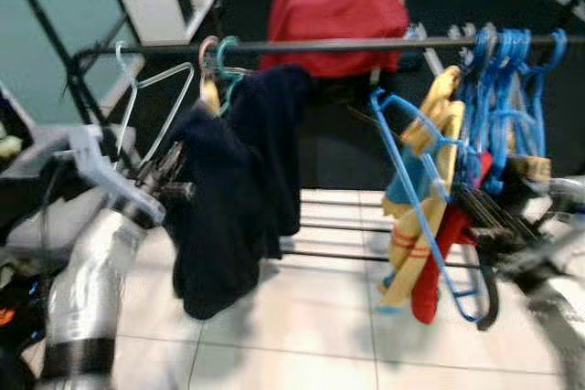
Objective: Hang hanger
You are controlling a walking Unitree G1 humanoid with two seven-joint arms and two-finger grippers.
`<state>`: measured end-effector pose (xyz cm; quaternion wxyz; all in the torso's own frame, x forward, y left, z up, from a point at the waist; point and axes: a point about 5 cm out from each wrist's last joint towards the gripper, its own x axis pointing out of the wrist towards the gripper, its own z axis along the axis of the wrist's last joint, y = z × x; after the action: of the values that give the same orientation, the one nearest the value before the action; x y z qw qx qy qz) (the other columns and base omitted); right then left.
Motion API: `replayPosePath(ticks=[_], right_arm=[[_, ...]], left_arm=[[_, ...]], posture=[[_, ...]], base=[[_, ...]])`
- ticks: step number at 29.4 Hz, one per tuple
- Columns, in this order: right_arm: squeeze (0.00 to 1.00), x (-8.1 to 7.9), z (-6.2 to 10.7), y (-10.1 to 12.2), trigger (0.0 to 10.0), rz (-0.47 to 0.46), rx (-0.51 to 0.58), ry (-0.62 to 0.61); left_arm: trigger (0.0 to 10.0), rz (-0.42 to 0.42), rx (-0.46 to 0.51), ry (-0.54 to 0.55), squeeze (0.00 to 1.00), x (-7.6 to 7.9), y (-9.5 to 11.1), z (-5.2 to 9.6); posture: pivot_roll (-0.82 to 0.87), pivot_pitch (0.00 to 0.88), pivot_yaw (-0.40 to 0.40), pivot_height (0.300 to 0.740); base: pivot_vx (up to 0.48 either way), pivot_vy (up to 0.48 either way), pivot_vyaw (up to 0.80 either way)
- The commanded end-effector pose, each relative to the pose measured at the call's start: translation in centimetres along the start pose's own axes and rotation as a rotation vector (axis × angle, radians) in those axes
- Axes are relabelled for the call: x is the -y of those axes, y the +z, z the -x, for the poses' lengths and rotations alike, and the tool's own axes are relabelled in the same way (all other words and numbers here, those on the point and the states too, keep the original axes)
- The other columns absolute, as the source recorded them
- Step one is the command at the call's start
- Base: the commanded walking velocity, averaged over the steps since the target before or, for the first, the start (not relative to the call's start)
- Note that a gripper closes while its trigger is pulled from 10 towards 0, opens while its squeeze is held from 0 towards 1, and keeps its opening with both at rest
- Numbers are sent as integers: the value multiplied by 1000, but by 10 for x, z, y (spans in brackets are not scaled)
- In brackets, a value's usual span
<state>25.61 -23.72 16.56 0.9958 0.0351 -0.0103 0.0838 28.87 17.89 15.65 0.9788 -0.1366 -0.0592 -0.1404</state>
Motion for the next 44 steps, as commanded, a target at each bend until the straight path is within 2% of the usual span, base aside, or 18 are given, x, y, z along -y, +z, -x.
replayPosePath(ticks=[1, 2, 3, 5, 7, 10, 12, 14, 16, 17, 18, 19, 26, 29, 35, 39, 44], right_arm=[[0, -4, -2, -9, 10000, 51, -25, -15], [0, -4, -2, -9, 10000, 51, -25, -15], [0, -14, -3, -19, 10000, 210, -88, -7], [0, -14, -3, -19, 10000, 210, -88, -7], [0, -17, -1, -22, 10000, 280, -119, -1], [0, -17, -2, -26, 10000, 287, -134, 6], [0, -17, -3, -26, 10000, 286, -133, 9], [0, -21, -13, -29, 10000, 304, -116, 13], [0, -21, -13, -29, 10000, 304, -116, 13], [0, -23, -18, -29, 10000, 312, -108, 25], [0, -23, -18, -29, 10000, 312, -108, 25], [0, -24, -25, -30, 10000, 307, -97, 37], [0, -25, -30, -30, 10000, 296, -86, 52], [0, -31, -38, -28, 10000, 283, -44, 66], [0, -31, -38, -26, 10000, 259, -21, 61], [0, -29, -35, -23, 10000, 168, 16, 63], [0, -27, -34, -23, 10000, 129, 25, 62]], left_arm=[[10000, -72, 28, 26, 0, 6, 5, 2], [10000, -72, 28, 26, 0, 6, 5, 2], [10000, -155, -33, 136, 0, 16, -23, 11], [10000, -155, -33, 136, 0, 16, -23, 11], [10000, -153, -29, 218, 0, 5, -27, 6], [10000, -145, -8, 287, 0, -7, -25, 5], [10000, -148, -4, 295, 0, -8, -24, 6], [10000, -171, 4, 332, 0, -8, -20, 8], [10000, -171, 4, 332, 0, -8, -20, 8], [10000, -171, 13, 354, 0, -11, -18, 8], [10000, -171, 13, 354, 0, -11, -18, 8], [10000, -182, 25, 384, 0, -14, -14, 7], [10000, -188, 32, 399, 0, -16, -12, 6], [10000, -281, 47, 398, 0, -14, -4, 8], [10000, -309, 60, 389, 0, -13, 0, 7], [10000, -336, 77, 362, 0, -9, 7, 8], [10000, -340, 67, 349, 0, -9, 8, 10]], posture=[[-103, 145, 87, 740], [-103, 145, 87, 740], [-102, 146, 71, 740], [-102, 146, 71, 740], [-105, 142, 52, 740], [-90, 144, 21, 740], [-90, 144, 21, 740], [-70, 145, -5, 740], [-70, 145, -5, 740], [-48, 144, -33, 740], [-48, 144, -33, 740], [-36, 138, -52, 740], [-33, 137, -56, 740], [-28, 133, -20, 740], [-30, 134, -10, 740], [-23, 143, 6, 740], [-17, 151, 11, 740]], base=[[0, 0, 800], [0, 0, 800], [0, 0, 800], [0, 0, 800], [0, 0, 800], [0, 0, 800], [0, 0, 800], [0, 0, 800], [0, 0, 800], [0, 0, 800], [0, 0, 800], [0, 0, 800], [0, 0, 800], [0, 0, 800], [0, 0, 800], [0, 0, 798], [0, 0, 794]])
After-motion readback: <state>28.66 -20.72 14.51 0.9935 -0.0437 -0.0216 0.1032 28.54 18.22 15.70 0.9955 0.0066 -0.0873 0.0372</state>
